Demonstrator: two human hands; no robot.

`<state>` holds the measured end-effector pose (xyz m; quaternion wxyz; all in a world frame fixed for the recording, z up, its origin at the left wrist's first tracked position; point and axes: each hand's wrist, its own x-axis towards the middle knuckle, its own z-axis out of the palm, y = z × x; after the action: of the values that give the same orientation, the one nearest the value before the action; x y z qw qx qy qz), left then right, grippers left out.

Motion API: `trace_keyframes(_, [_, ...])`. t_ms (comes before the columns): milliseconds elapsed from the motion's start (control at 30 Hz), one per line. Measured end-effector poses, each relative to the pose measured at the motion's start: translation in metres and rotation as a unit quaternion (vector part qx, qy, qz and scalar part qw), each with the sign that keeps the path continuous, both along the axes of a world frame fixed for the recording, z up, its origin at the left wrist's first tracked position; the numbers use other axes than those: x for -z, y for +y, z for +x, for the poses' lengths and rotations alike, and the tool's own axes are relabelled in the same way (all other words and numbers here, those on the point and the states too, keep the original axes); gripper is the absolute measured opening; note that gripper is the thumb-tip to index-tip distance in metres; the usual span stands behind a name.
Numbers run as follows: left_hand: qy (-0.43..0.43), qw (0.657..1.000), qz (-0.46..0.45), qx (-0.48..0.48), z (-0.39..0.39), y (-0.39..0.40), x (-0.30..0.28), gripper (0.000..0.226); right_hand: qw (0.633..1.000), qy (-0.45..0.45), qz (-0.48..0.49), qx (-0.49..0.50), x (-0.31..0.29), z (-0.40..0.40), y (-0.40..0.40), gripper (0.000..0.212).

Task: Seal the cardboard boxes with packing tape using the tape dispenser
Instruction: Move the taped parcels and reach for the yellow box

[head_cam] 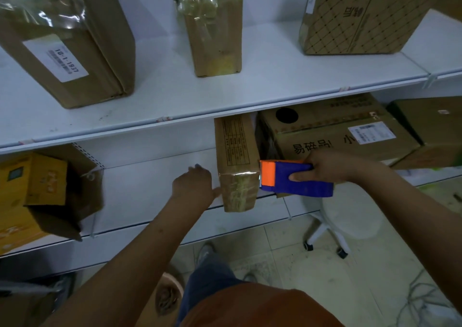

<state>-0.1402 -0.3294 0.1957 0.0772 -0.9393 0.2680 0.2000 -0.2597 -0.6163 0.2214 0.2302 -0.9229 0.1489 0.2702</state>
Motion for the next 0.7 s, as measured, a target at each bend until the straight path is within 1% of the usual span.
trace_keyframes(33, [-0.053,0.997,-0.050,0.027,-0.005,-0.001,-0.002,0.083,1.000,0.003,0.001,0.000,0.000,0.000,0.001,0.051])
trace_keyframes(67, [-0.097,0.986,-0.114,0.068,-0.008,-0.004,0.000,0.080,1.000,0.005,0.004,0.000,0.000,0.001,0.002,0.052])
trace_keyframes(100, [-0.121,0.970,-0.176,0.118,-0.009,-0.008,0.006,0.078,1.000,0.005,0.007,0.000,-0.001,0.002,0.003,0.051])
trace_keyframes(133, [-0.125,0.955,-0.210,0.170,-0.008,-0.015,0.015,0.076,1.000,0.005,0.010,0.000,-0.002,0.002,0.004,0.049])
trace_keyframes(167, [-0.123,0.945,-0.211,0.219,-0.005,-0.021,0.024,0.074,1.000,0.004,0.014,0.000,-0.003,0.003,0.005,0.048])
trace_keyframes(200, [-0.118,0.942,-0.189,0.252,-0.001,-0.027,0.032,0.072,1.000,0.004,0.016,0.000,-0.003,0.003,0.006,0.049])
trace_keyframes(233, [-0.116,0.944,-0.158,0.265,0.001,-0.031,0.039,0.071,1.000,0.005,0.013,0.000,-0.002,0.002,0.006,0.049])
trace_keyframes(267, [-0.115,0.949,-0.138,0.260,0.003,-0.033,0.044,0.070,1.000,0.006,0.006,0.000,-0.001,0.002,0.006,0.047])
trace_keyframes(367, [-0.091,0.962,-0.142,0.214,0.002,-0.040,0.051,0.069,1.000,0.026,-0.003,0.003,0.000,0.004,0.006,0.040])
trace_keyframes(500, [-0.042,0.970,-0.134,0.196,0.004,-0.045,0.050,0.072,0.997,0.074,0.016,0.001,0.007,0.009,0.007,0.057])
trace_keyframes(567, [0.022,0.972,-0.157,0.171,0.006,-0.047,0.043,0.068,0.997,0.076,0.027,0.008,0.009,0.011,0.007,0.059])
trace_keyframes(633, [0.088,0.972,-0.184,0.117,0.009,-0.048,0.038,0.064,0.997,0.069,0.034,0.013,0.010,0.009,0.007,0.053])
trace_keyframes(667, [0.095,0.972,-0.190,0.102,0.009,-0.049,0.038,0.064,0.997,0.065,0.042,0.015,0.011,0.007,0.007,0.049])
trace_keyframes(700, [0.082,0.974,-0.185,0.103,0.008,-0.050,0.037,0.065,0.996,0.060,0.056,0.020,0.014,0.005,0.007,0.047])
